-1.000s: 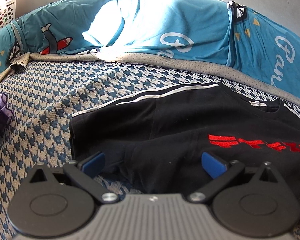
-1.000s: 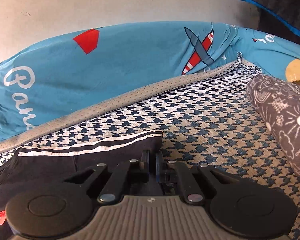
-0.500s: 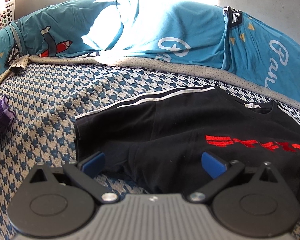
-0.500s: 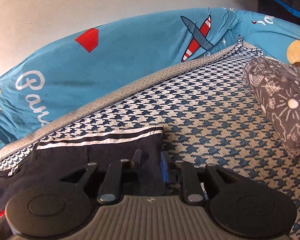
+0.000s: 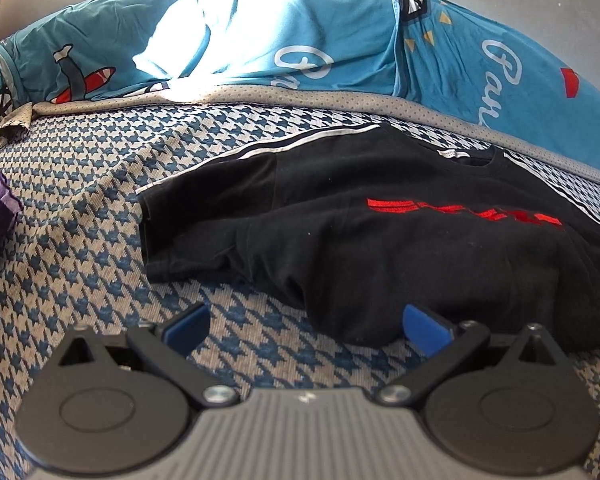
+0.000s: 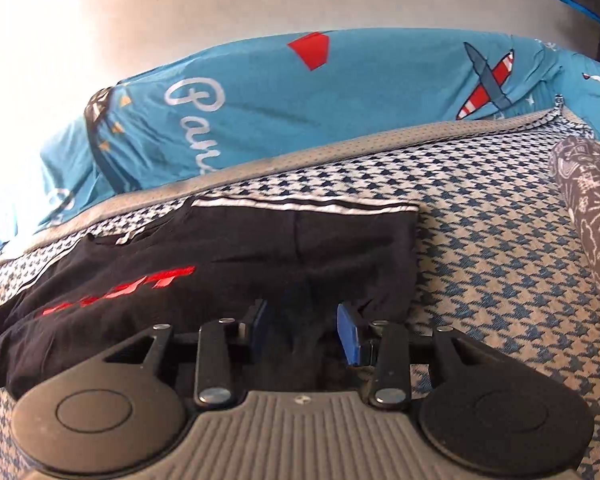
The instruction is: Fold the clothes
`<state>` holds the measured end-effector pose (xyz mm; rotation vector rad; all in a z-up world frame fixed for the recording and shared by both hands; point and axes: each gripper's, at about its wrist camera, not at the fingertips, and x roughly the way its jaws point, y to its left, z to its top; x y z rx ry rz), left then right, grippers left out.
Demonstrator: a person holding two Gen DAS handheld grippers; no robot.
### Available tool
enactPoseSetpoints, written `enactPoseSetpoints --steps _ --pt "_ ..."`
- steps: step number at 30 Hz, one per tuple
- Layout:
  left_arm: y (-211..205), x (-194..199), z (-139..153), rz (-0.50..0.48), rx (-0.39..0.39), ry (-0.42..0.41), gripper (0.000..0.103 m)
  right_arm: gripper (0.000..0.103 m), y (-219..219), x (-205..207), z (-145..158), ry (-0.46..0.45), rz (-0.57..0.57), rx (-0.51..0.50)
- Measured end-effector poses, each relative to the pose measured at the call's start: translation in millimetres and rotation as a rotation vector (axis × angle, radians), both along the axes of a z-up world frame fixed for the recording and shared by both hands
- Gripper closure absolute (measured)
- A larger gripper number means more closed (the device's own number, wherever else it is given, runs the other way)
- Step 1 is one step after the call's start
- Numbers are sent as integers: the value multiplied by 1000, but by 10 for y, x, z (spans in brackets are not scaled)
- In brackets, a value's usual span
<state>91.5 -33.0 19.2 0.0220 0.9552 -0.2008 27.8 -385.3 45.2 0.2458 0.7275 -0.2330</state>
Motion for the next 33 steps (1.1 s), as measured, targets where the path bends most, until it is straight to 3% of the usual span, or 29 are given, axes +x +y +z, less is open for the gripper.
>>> enactPoseSetpoints --steps 6,11,18,29,33 --pt "-93 -152 -76 -60 66 6 0 65 329 -161 -67 54 124 -16" --pt "-133 -154 -152 -70 71 16 0 65 534 -214 -191 113 207 -14" --pt "-219 -99 -331 -79 83 42 0 65 681 -185 -378 176 242 -61" --pt "-397 -82 -442 -92 122 -23 0 59 858 -148 -488 143 273 -189" --pt "-398 -63 -451 -85 122 -30 0 59 823 -168 -462 152 284 -161"
